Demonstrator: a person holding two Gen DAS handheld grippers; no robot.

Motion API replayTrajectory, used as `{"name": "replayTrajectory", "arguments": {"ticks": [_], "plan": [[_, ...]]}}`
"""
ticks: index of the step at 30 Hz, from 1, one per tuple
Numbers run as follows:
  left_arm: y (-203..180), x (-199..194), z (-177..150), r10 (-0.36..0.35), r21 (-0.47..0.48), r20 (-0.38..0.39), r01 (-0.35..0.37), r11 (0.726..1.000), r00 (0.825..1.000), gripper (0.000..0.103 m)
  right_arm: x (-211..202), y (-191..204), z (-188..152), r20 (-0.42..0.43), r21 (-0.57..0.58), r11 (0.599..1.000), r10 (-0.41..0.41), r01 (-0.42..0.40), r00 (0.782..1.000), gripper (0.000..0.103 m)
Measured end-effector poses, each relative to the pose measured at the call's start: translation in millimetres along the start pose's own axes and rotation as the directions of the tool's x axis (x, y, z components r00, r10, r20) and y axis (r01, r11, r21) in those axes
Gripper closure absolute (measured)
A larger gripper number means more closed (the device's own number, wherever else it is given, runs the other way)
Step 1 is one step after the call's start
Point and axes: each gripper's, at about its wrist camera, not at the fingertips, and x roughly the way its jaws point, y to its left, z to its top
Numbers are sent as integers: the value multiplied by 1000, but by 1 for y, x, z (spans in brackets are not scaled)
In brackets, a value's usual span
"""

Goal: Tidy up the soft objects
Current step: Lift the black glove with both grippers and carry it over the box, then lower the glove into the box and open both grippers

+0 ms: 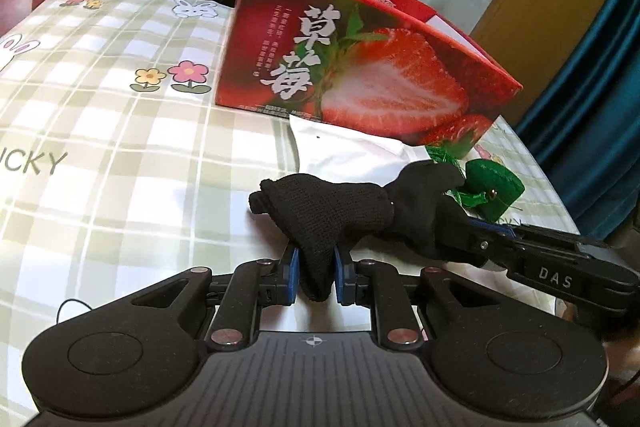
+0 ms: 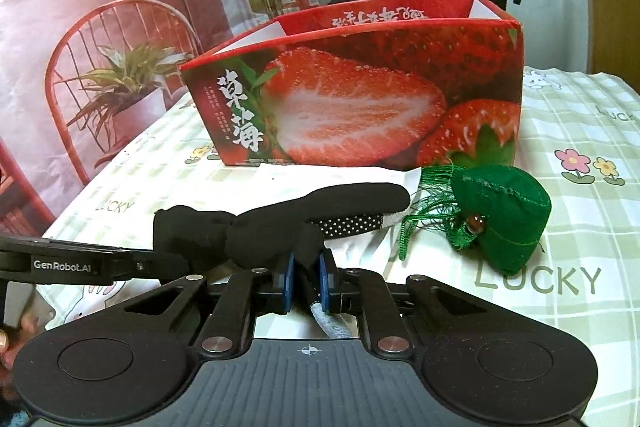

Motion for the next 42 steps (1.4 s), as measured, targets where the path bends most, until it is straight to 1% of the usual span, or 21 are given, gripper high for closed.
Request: {"name": "replayTrajectory", "arguments": {"ticks": [6,12,15,18,21,25,31,35,37,38,42], "plan": [[2,-5,2,-9,-41,17,10,999,1000,84,-7,5,0,25,-26,1000,12,-11,1000,91],[2,-12,3,-13,-39,38,14,999,999,84,-9,10,2,40,-51,999,4,-2,999,91],[2,-18,11,-17,-33,60,19,999,998,84,-13,12,6,68,-70,998,9,-4,998,91],[0,-29,24,-25,-13,93,26,1000,995,84,-21,17,17,108,-111,994,18,-6,994,91],[-10,-41,41,-25,32,136,21,999,990,84,-30,21,34,157,-141,990,33,-11,987,91],[-23,-57,70,-43,87,196,27,996,980,84,-42,21,62,211,-157,987,48,-15,976,91],[-40,-57,117,-55,134,253,22,991,966,84,-44,11,108,248,-163,986,61,-20,967,91],[-52,-43,143,-45,170,262,0,986,964,84,-31,2,139,258,-184,983,39,9,965,91],[-54,-31,156,-40,175,255,-6,985,966,84,-21,-5,155,250,-172,985,28,16,968,91],[-53,-26,160,-39,172,245,-3,985,969,84,-14,-11,162,245,-159,987,20,20,969,91],[-50,8,186,-1,129,206,-26,991,978,84,16,-24,182,232,-136,989,-21,53,973,91]]}}
